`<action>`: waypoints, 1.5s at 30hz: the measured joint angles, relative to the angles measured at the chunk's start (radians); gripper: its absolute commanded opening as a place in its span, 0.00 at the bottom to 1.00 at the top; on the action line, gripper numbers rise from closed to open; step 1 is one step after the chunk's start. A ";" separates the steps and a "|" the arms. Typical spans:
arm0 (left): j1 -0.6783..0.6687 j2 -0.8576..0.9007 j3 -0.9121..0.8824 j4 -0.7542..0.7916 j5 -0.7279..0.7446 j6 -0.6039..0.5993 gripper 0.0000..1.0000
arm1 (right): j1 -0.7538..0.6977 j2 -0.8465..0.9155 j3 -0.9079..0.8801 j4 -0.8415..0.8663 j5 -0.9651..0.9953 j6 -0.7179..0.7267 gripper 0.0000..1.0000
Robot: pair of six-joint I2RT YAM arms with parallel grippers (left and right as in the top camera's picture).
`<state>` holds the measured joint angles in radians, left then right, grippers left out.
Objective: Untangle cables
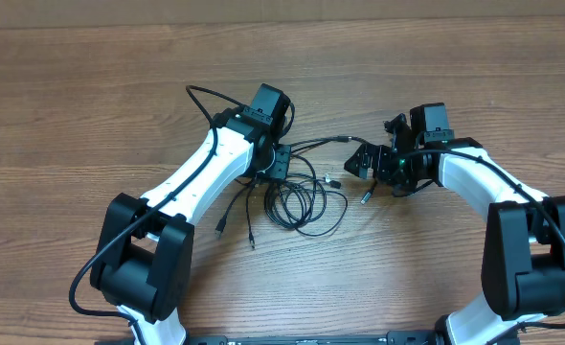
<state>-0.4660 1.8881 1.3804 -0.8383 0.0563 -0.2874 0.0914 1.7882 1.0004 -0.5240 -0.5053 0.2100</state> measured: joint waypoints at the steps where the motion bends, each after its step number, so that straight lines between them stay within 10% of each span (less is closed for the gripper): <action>1: 0.000 0.000 0.000 0.000 -0.001 0.001 0.09 | 0.000 0.001 0.000 0.000 -0.018 -0.001 1.00; 9: 0.000 0.000 0.000 0.000 -0.002 0.011 0.11 | 0.000 0.002 0.000 -0.012 -0.110 0.016 0.95; 14: 0.000 0.000 0.000 -0.003 -0.002 0.019 0.15 | 0.005 0.003 0.000 -0.051 -0.149 0.042 0.29; 17: 0.000 0.000 0.000 -0.004 -0.001 0.028 0.43 | 0.014 0.003 0.000 -0.084 -0.158 0.048 0.04; 24: 0.026 0.000 0.000 -0.027 0.003 0.033 0.59 | 0.060 0.003 -0.021 -0.099 -0.168 0.055 0.05; 45: 0.060 0.000 -0.229 -0.002 0.289 -0.023 0.45 | 0.297 0.003 -0.034 -0.045 -0.029 0.246 0.20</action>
<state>-0.4065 1.8881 1.1515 -0.8402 0.3454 -0.3107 0.3885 1.7912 0.9665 -0.5690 -0.5343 0.4561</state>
